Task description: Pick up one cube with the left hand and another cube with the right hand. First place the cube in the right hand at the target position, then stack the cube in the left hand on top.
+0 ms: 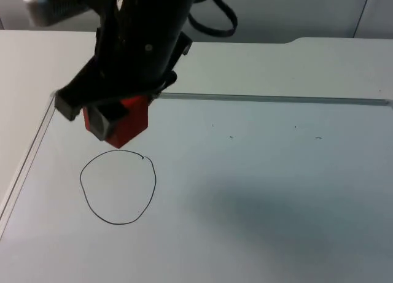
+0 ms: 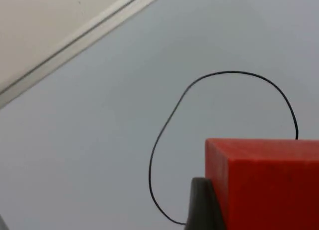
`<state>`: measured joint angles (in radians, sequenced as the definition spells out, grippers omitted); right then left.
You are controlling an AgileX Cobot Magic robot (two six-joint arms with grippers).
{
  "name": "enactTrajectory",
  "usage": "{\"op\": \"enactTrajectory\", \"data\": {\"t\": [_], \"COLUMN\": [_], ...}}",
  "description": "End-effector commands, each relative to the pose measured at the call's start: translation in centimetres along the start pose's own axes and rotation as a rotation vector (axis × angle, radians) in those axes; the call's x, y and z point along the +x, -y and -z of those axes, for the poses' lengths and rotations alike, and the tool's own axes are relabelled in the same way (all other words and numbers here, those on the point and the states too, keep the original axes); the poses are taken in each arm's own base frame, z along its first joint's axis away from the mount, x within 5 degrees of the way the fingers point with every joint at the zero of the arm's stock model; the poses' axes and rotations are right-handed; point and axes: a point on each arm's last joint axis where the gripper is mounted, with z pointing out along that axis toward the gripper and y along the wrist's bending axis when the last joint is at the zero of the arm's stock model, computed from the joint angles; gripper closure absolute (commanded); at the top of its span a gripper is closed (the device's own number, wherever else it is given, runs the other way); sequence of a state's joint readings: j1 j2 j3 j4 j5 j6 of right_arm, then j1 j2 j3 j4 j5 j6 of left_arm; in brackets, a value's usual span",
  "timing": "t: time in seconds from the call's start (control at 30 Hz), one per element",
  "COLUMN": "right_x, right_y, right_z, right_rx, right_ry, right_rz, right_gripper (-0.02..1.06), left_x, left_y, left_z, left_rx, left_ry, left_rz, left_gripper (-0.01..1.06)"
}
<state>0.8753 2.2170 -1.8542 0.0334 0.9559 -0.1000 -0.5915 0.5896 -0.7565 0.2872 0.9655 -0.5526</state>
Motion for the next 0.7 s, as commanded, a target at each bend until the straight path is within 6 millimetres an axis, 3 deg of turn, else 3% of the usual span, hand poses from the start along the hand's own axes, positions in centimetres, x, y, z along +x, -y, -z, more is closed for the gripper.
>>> {"op": "enactTrajectory", "data": {"t": [0.0, 0.23, 0.67], "right_x": [-0.1, 0.5, 1.0], "right_y": [-0.5, -1.1, -0.9], "right_z": [-1.1, -4.9, -7.9], "right_rx": [0.046, 0.014, 0.028], "right_ry": [-0.027, -0.06, -0.073], "right_rz": [0.014, 0.002, 0.012], "right_gripper": [1.05, 1.05, 1.05], "left_x": [0.1, 0.1, 0.1], "left_y": [0.0, 0.0, 0.1], "left_z": [0.1, 0.1, 0.1], "left_rx": [0.006, 0.007, 0.015], "left_ry": [0.007, 0.006, 0.008], "left_rz": [0.009, 0.009, 0.013], "left_gripper": [1.05, 1.05, 1.05]}}
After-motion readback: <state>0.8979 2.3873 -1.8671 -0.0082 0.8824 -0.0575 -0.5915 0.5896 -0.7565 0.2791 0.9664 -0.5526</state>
